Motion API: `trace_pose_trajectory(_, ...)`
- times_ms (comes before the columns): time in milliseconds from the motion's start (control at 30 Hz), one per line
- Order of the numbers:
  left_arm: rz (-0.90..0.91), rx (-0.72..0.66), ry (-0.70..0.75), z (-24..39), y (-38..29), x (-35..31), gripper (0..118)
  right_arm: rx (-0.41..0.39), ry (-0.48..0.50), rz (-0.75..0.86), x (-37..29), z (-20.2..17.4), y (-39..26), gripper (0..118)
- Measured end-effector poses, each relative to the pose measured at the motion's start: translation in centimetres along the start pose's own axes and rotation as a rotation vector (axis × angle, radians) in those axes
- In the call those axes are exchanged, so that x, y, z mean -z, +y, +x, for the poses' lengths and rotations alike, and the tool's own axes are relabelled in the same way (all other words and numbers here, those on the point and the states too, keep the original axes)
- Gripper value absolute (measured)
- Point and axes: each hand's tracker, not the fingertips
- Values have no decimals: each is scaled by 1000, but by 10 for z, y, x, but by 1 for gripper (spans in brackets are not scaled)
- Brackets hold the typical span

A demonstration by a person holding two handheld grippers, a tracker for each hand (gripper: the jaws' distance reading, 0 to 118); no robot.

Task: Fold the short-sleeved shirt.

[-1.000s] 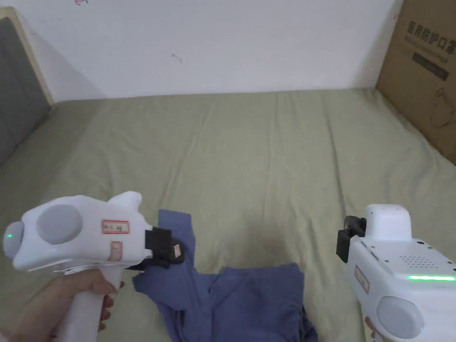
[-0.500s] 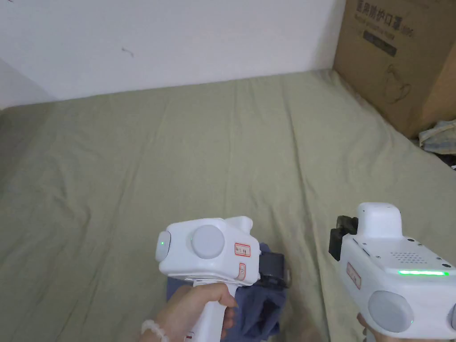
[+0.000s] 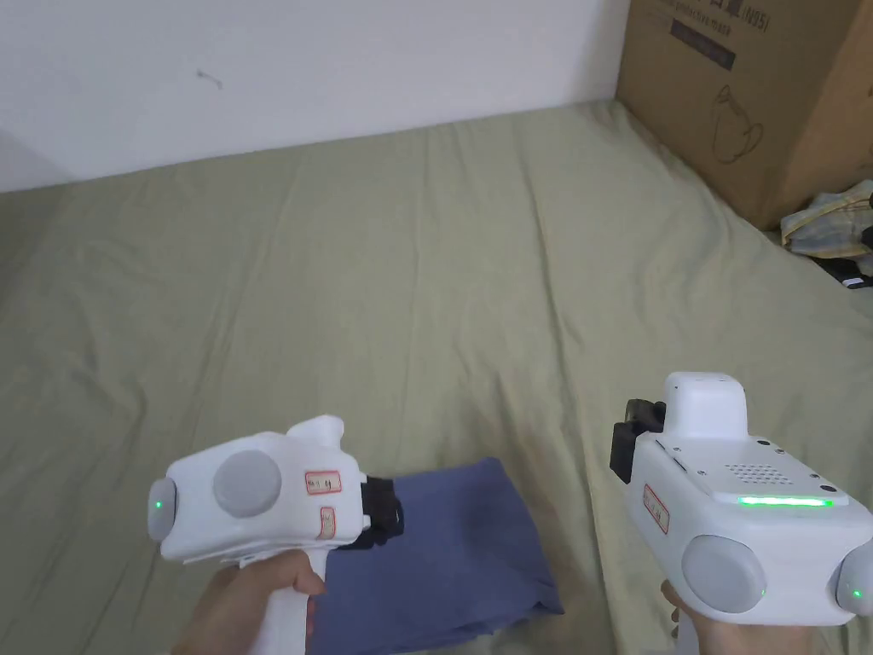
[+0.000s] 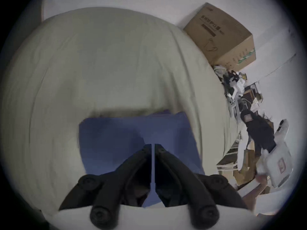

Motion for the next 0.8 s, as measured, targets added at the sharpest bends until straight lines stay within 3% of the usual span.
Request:
trace_pose_trajectory(133, -33, -9, -65, 13, -22, 21, 0, 5, 0, -12, 3, 1, -3, 1)
trace_pose_trajectory(333, -98, 72, -109, 65, -36, 58, 0, 12, -11, -25, 4, 7, -6, 1)
trace_pose_trajectory(433, -137, 182, -107, 87, -41, 74, 0, 16, -19, -28, 3, 10, -7, 1)
trace_pose_trajectory(500, -187, 148, -141, 95, -41, 89, 0, 20, -22, -32, 2, 14, -8, 1)
trace_pose_trajectory(600, -226, 223, -143, 109, -50, 103, 0, 22, -31, -30, -1, 17, -9, 1)
trace_pose_trajectory(800, -195, 226, -214, 113, -56, 84, 0, 18, -46, -26, -8, 23, -4, 1)
